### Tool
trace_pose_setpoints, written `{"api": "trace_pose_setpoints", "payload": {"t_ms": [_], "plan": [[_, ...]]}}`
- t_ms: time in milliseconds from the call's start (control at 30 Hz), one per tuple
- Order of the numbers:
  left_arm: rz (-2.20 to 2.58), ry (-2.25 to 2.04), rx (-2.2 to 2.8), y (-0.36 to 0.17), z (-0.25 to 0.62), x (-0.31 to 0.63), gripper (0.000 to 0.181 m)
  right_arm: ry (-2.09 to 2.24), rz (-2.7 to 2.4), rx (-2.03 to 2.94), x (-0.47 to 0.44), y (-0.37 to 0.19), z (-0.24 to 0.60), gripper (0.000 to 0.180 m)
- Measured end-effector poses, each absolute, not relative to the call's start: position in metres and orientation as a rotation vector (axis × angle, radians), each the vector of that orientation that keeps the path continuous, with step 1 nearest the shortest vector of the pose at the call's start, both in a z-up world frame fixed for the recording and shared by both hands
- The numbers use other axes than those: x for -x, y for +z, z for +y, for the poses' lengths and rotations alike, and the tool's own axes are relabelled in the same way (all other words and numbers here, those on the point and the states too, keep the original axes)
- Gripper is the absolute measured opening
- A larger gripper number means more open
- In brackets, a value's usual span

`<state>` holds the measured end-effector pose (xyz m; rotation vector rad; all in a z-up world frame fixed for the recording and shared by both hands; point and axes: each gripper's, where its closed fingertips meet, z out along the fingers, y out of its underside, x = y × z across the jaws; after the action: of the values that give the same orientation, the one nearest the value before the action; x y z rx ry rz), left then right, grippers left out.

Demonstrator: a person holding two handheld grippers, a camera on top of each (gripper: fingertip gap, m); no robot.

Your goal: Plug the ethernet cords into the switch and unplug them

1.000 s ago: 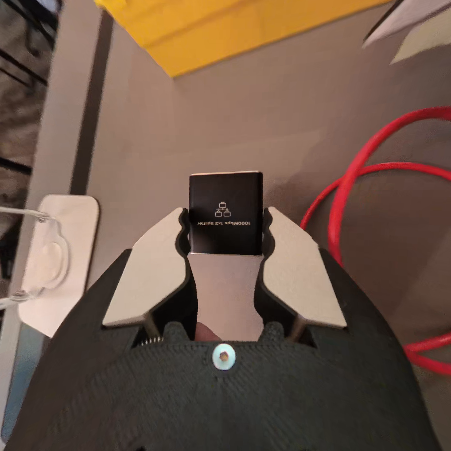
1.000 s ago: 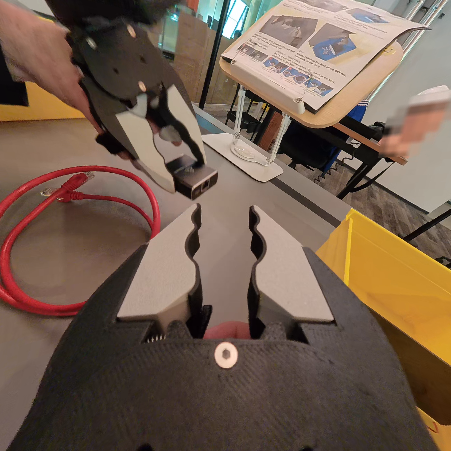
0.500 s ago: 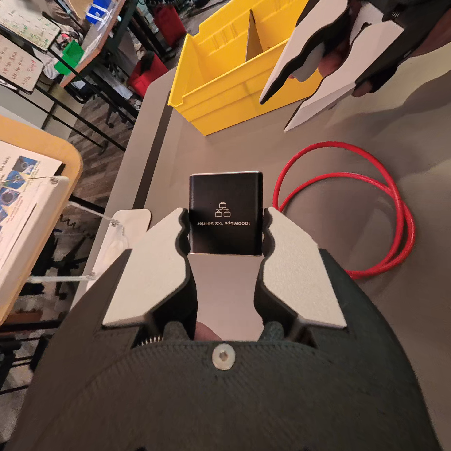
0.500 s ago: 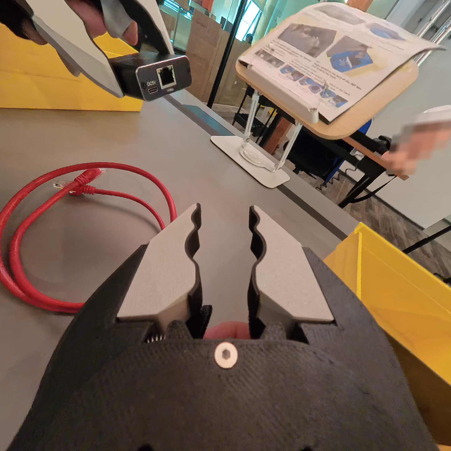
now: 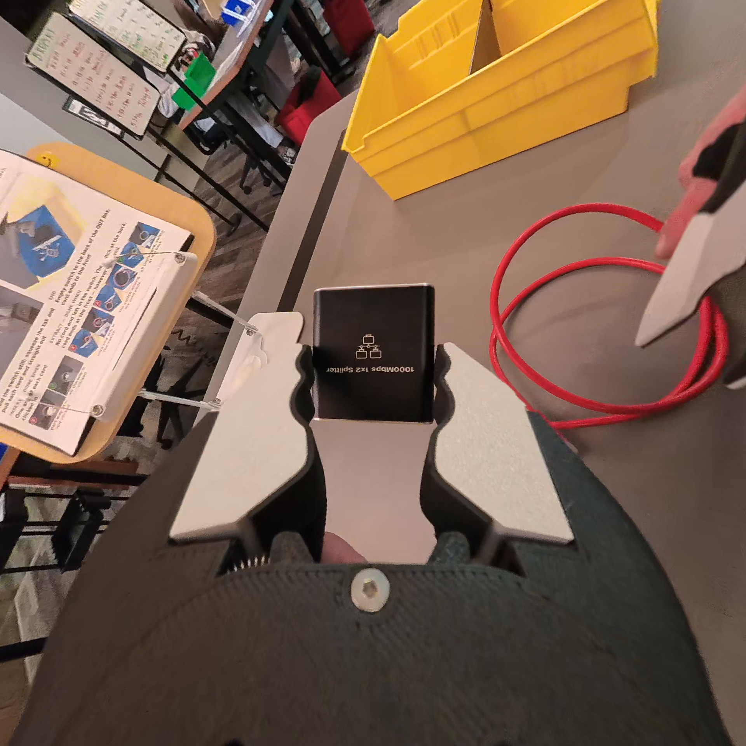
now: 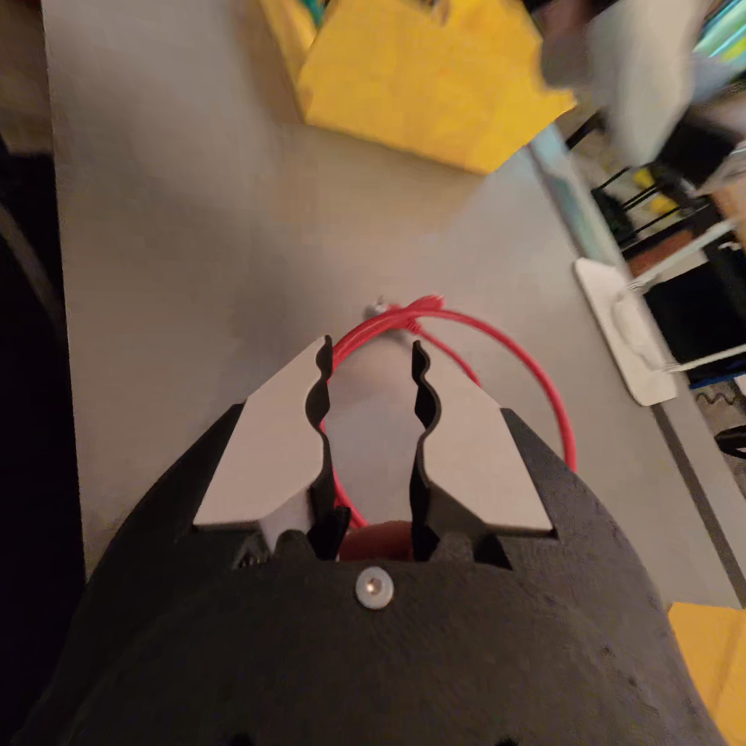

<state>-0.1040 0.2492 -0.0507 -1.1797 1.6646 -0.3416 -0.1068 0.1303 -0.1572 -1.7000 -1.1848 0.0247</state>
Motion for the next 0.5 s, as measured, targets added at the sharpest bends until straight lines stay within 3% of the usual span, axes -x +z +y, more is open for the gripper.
{"api": "trace_pose_setpoints", "payload": {"t_ms": [167,267,433,500], "plan": [[1.657,-0.327,1.186,-0.050,0.254,0.107,0.057,0.077,-1.377,1.792,0.114,-0.196,0.116,0.035],[1.653,-0.330,1.190,-0.051,0.255,0.108,0.057,-0.040,-1.470,1.825,0.095,-0.215,0.119,0.006],[1.665,-0.317,1.200,-0.054,0.258,0.110,0.057,-0.197,-1.633,1.832,0.048,-0.217,0.122,0.003],[1.661,-0.322,1.213,-0.054,0.259,0.111,0.057,-0.405,-1.623,1.890,0.010,-0.212,0.137,0.023]]}}
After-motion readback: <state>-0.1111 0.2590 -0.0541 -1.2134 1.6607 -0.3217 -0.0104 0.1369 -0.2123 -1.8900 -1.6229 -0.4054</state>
